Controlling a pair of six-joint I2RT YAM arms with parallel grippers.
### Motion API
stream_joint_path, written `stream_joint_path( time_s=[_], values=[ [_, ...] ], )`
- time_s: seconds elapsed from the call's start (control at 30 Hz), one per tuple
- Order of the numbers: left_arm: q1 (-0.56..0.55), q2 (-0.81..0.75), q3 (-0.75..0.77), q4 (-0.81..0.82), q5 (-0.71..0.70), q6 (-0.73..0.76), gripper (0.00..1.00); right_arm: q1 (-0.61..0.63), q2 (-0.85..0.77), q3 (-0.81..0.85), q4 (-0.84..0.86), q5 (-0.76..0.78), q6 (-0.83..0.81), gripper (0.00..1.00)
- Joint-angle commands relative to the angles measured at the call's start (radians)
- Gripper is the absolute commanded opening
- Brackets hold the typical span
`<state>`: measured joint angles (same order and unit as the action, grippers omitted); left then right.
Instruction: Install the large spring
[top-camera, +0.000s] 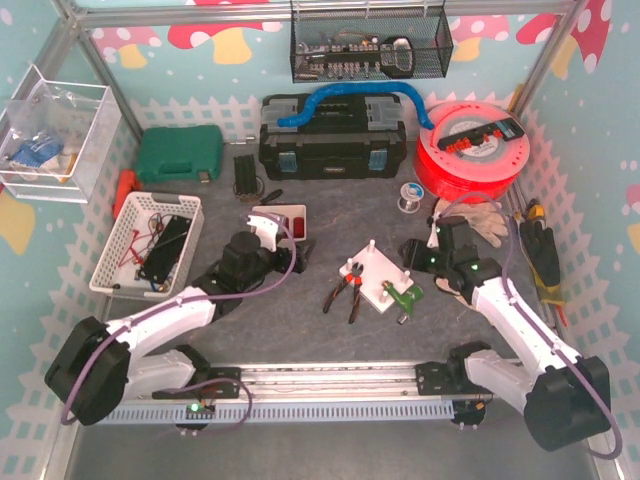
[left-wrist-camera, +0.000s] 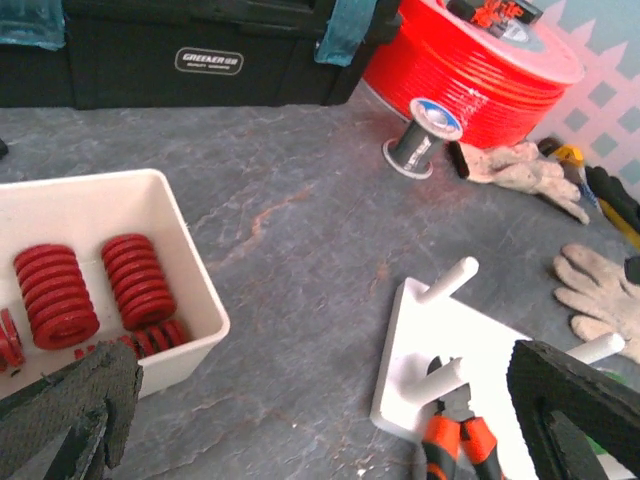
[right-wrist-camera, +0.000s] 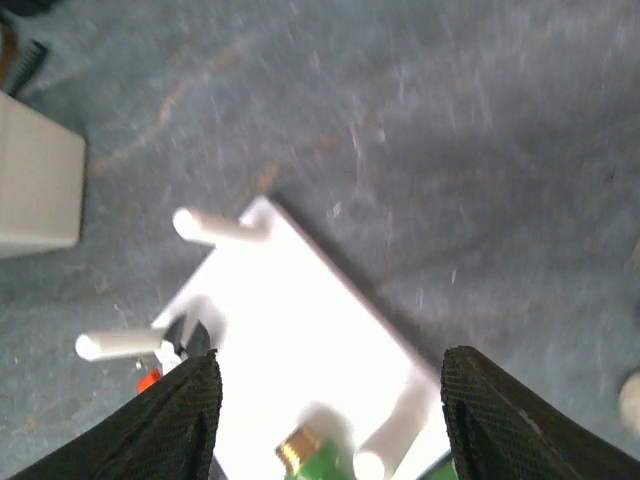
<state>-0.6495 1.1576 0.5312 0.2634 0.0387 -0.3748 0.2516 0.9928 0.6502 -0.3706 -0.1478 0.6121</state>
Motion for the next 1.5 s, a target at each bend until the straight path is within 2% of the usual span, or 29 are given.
stream_joint_path(
  time_s=[0.0, 0.2, 0.33, 0.43, 0.57, 0.8, 1.07, 1.47],
  values=[
    [-0.004, -0.006, -0.069, 0.149, -0.023, 0.051, 0.99, 0.089, -0.018, -0.045, -0.126, 0.098, 0.185, 0.63],
    [-0.005, -0.028, -0.118, 0.2, -0.063, 0.085, 0.99, 0.225, -0.037, -0.1, -0.304, 0.142, 0.462, 0.64],
    [-0.005, -0.049, -0.118, 0.186, -0.058, 0.078, 0.99, 0.301, -0.078, -0.107, -0.402, 0.192, 0.55, 0.63],
    [-0.007, -0.059, -0.12, 0.187, -0.051, 0.074, 0.99, 0.323, -0.105, -0.145, -0.405, 0.19, 0.581, 0.59],
    [-0.019, -0.064, -0.118, 0.188, -0.045, 0.074, 0.99, 0.335, -0.089, -0.184, -0.354, 0.18, 0.589, 0.53],
    [-0.025, -0.075, -0.119, 0.173, -0.066, 0.077, 0.99, 0.347, -0.004, -0.182, -0.299, 0.211, 0.558, 0.52],
    [-0.027, -0.081, -0.12, 0.172, -0.076, 0.08, 0.99, 0.348, 0.018, -0.227, -0.228, 0.198, 0.554, 0.47],
    [-0.03, -0.094, -0.121, 0.166, -0.09, 0.082, 0.99, 0.347, 0.037, -0.244, -0.229, 0.25, 0.537, 0.35]
  ],
)
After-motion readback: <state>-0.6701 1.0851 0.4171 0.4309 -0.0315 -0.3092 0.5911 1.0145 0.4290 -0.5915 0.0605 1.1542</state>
